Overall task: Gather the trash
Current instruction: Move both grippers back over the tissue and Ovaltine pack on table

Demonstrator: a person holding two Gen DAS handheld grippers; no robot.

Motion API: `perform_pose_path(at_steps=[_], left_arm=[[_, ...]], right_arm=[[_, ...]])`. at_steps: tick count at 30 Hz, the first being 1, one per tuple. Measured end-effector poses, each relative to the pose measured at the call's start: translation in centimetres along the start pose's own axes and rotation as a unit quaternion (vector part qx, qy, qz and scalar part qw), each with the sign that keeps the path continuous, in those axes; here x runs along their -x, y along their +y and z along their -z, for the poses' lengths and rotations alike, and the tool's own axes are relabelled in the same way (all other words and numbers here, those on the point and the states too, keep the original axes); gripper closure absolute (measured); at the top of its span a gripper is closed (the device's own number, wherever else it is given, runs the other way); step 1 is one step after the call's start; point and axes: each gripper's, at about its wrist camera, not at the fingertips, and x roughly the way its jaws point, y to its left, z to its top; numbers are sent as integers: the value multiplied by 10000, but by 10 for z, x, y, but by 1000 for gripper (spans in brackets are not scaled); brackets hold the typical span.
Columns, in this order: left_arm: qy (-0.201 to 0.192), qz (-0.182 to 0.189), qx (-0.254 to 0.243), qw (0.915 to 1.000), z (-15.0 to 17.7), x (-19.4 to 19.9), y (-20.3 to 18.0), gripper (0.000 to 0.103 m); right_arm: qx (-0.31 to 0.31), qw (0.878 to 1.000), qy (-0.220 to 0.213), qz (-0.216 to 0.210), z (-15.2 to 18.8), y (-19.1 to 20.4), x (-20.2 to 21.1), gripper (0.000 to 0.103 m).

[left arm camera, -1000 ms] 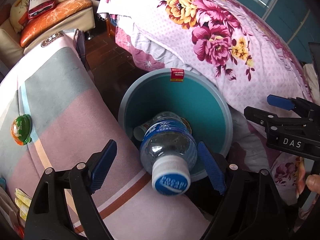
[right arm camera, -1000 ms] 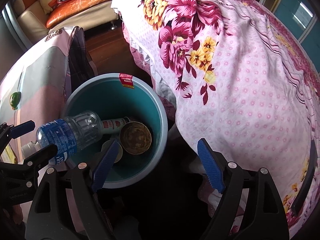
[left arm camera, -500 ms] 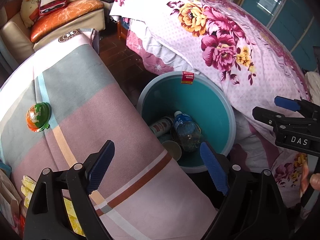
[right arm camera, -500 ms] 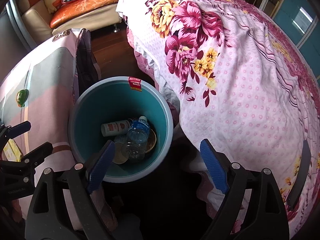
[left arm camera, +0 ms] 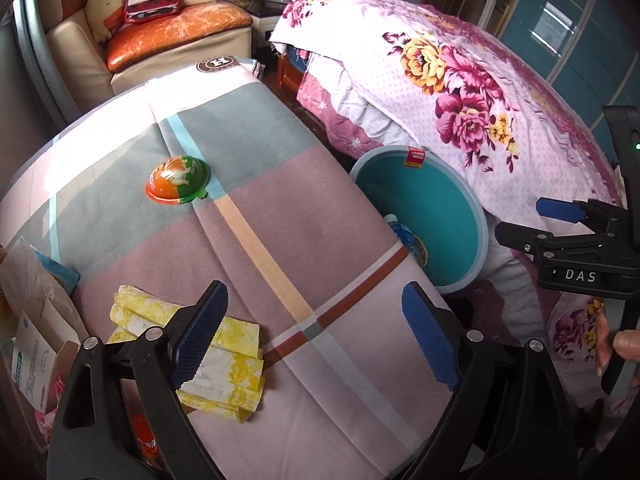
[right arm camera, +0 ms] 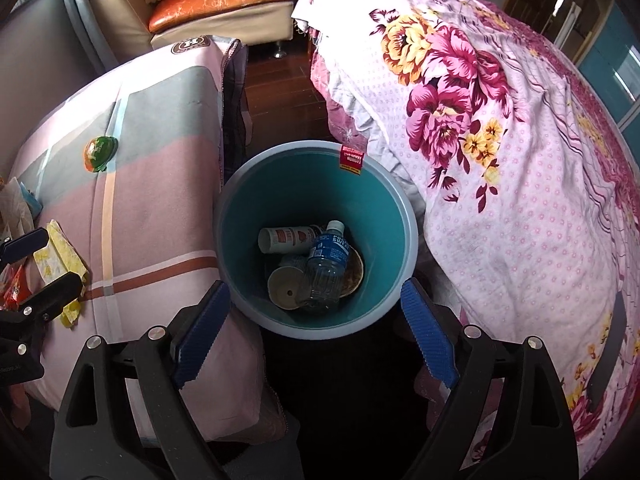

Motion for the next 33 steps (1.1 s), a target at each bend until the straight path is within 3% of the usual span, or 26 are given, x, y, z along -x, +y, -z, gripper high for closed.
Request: perform_pose_path(at_steps=[11,25,33], left_arm=[[-106,-9,652,9978,50,39,59,12],[-194,-543,1511,9868,109,75,125,12],[130,-215,2005,9794,122,55,145,12]], right_arm=[[436,9980,226,-394,20,73,-4,20],[1245,9900,292,-595,39,141,-1,20],[1315,9886,356,-637,39,146,-5,19]])
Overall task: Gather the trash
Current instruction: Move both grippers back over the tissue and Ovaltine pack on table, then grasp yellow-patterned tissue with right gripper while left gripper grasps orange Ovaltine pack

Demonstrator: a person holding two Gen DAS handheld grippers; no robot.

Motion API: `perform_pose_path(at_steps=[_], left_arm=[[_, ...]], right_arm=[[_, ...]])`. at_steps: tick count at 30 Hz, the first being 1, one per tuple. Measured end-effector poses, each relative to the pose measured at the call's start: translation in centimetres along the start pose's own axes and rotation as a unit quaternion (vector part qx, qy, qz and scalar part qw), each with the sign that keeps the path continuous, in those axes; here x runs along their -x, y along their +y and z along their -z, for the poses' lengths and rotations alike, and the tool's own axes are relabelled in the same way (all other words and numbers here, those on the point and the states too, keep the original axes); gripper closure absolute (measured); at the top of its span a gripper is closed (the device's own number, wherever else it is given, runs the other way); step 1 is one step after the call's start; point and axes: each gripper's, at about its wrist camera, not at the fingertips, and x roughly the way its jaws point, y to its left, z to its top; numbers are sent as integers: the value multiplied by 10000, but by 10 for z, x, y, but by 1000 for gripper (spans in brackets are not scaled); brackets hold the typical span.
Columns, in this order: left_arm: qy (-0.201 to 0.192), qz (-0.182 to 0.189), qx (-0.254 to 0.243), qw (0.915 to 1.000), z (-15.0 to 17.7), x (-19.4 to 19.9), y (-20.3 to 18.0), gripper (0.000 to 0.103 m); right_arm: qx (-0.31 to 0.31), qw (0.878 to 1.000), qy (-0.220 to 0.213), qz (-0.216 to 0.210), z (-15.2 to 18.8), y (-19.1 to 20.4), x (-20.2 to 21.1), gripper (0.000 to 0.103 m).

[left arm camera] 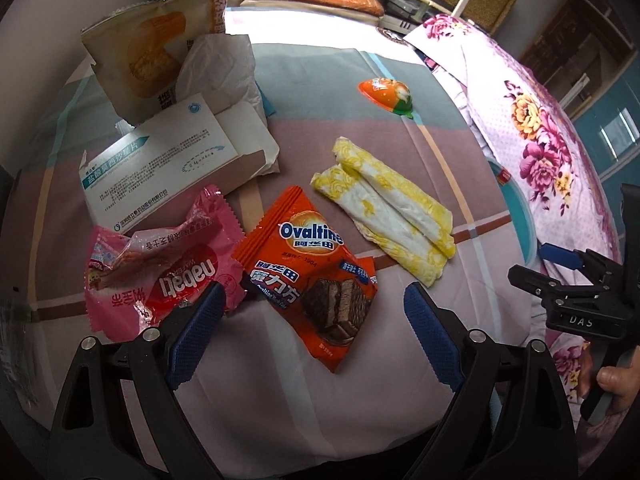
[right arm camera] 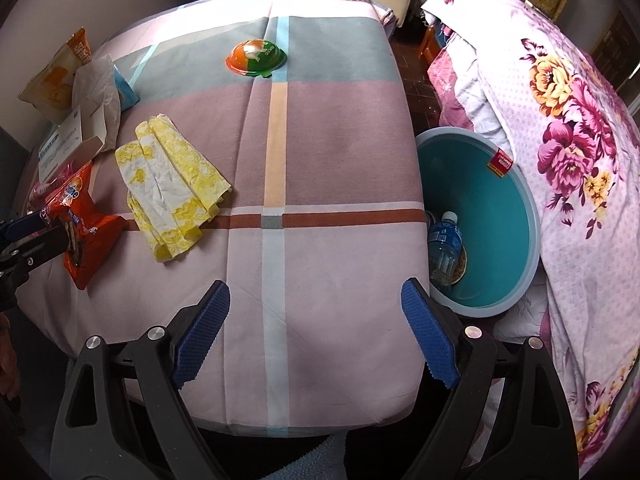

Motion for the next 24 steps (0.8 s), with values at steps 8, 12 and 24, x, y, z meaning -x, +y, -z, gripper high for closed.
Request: perform_pose_path(at_steps=[8,12,24], left_arm=[[20,132,241,9996,-6,-16,-1,17],[0,-30,-139,9999,-13,-25,-8,48],[-106,-125,-536,9984,-40,-28,19,51]], right_arm=[[57,10000,28,-55,-5,8,-5,19],[144,9999,47,-74,-14,16,-10,19],[1195,9919,89,-417,-53,83,-33,19]])
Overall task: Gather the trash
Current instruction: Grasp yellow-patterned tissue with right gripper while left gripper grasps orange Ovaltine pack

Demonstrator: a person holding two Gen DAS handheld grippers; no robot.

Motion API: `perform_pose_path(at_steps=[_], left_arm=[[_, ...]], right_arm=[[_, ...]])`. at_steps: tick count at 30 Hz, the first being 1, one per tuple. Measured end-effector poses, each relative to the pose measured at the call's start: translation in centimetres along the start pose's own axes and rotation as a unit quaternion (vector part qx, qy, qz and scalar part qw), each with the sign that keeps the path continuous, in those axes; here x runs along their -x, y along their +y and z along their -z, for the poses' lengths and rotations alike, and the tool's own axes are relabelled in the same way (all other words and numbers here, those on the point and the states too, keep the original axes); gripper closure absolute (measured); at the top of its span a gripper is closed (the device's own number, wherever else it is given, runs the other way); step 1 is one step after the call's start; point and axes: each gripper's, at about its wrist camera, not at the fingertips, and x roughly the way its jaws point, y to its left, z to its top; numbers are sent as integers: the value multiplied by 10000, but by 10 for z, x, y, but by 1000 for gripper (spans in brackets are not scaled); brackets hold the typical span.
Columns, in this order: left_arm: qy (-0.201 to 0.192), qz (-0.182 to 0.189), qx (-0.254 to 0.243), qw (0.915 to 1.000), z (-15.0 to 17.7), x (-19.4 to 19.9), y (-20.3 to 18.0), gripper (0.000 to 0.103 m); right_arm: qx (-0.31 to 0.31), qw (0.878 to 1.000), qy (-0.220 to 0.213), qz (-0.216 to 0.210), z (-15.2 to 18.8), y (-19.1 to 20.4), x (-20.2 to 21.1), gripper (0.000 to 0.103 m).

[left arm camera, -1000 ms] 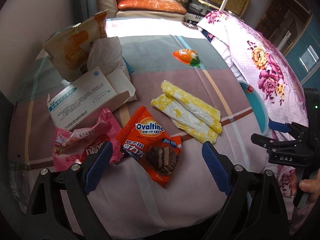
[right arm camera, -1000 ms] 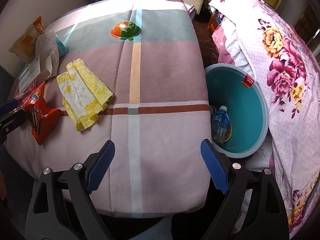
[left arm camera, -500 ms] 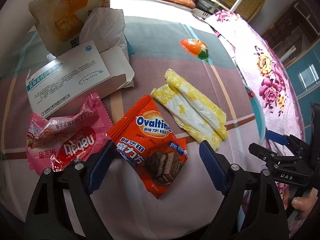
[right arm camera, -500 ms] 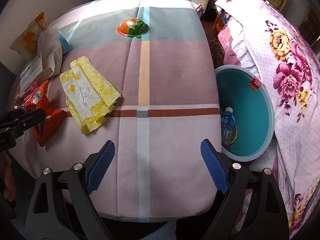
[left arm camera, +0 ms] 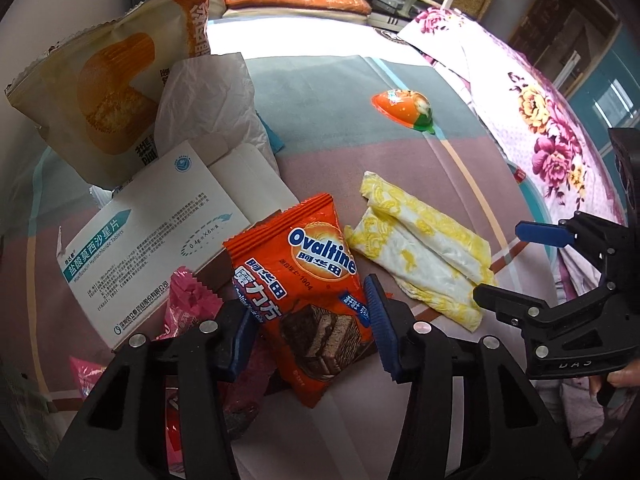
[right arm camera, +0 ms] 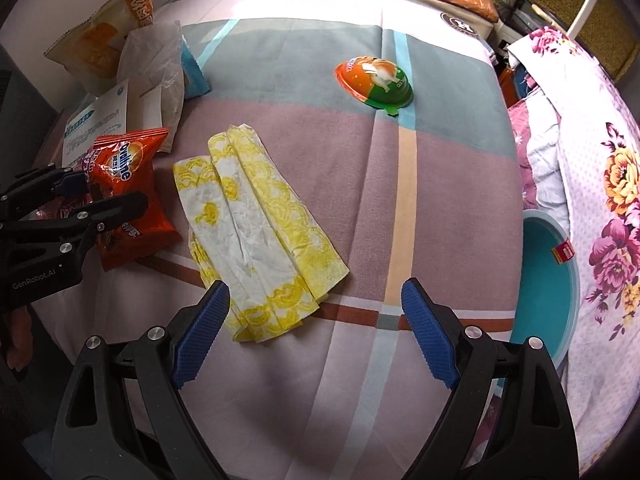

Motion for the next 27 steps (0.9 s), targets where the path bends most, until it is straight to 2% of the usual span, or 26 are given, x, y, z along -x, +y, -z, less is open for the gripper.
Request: perform_pose_path(at_steps=[3,11,14,16,17,18,19,21,27], left_arm=[[1,57,124,9999,-2,1,11,50],[3,110,214,9997,-1,-1,21,44],[23,122,274,9995,-1,-3,24,41],[18,107,287,9995,0,-3,23,40],[18,93,287,9995,0,-3,23,40],[19,85,290,9995,0,-3,22,39],[18,80,297,9995,0,-3,22,39],[27,77,315,9995,1,-3,21,39],[85,28,244,9997,3,-5,11,38]], right_arm=[[262,9995,23,-179,-10,14,-9,19],[582,9981,54,-192,-15,29,-29,20],[538,9983,-46,-239,-9,29,-25,33],[563,9980,-98,-261,-7,31,-21,49],[565,9980,-102,-276,-5,32,-19,53],[567,9979,-98,-296,-5,33,-18,62],[551,9979,-98,-323,-4,34,-17,76],[450,9981,-59,-417,-3,32,-15,93],[49,9990,-85,-445,7,14,-7,93]])
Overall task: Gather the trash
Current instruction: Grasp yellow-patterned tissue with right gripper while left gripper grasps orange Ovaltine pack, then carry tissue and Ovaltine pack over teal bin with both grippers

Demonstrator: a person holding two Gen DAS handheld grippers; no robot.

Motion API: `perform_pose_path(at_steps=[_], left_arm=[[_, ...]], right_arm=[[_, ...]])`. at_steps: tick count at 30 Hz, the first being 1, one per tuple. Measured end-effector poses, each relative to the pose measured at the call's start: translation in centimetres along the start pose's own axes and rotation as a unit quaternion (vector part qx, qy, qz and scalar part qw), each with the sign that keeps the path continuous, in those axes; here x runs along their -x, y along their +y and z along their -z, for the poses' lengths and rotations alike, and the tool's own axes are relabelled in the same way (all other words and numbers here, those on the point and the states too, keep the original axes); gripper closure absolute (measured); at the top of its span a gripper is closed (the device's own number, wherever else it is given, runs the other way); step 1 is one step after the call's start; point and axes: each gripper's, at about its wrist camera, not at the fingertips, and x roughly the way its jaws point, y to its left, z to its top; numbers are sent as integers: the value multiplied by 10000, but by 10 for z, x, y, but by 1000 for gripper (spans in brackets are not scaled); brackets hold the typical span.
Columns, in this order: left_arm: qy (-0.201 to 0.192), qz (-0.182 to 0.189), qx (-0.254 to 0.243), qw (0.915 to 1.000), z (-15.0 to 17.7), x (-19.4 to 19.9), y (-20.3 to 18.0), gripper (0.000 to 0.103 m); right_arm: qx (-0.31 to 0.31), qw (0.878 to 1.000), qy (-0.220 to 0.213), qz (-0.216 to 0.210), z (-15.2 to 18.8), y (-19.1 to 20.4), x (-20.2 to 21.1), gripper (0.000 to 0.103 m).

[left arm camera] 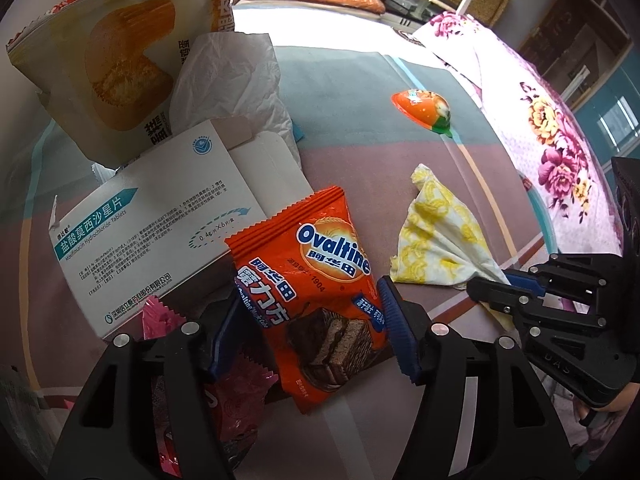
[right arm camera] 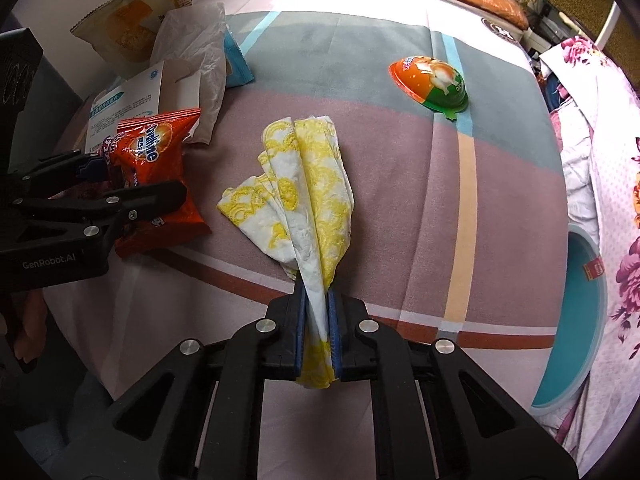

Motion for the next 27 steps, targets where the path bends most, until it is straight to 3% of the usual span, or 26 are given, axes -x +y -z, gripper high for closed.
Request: perform_pose_path(at_steps=[7,8,9,12,27], left_arm=[[-79,-137,-219,9996,4,0,-23,39],[-104,-150,-263,9995,4,0,-27,41],[-122,-172,-306,9993,5,0,-31,50],[-179,-199,-399,9988,6,2,-43,54],[-416,16,-687,9968,1,19,-85,55]], right_arm=[[-613,9979,-168,155,16,-30,13,93],[-705,9972,-190,181,19,-34,15,93],[-782,9965,-215,193,24,-39,17,93],[-970,9947,-259,203,34,-48,22,93],[-1514,9857,-708,211,61,-73,47,93]])
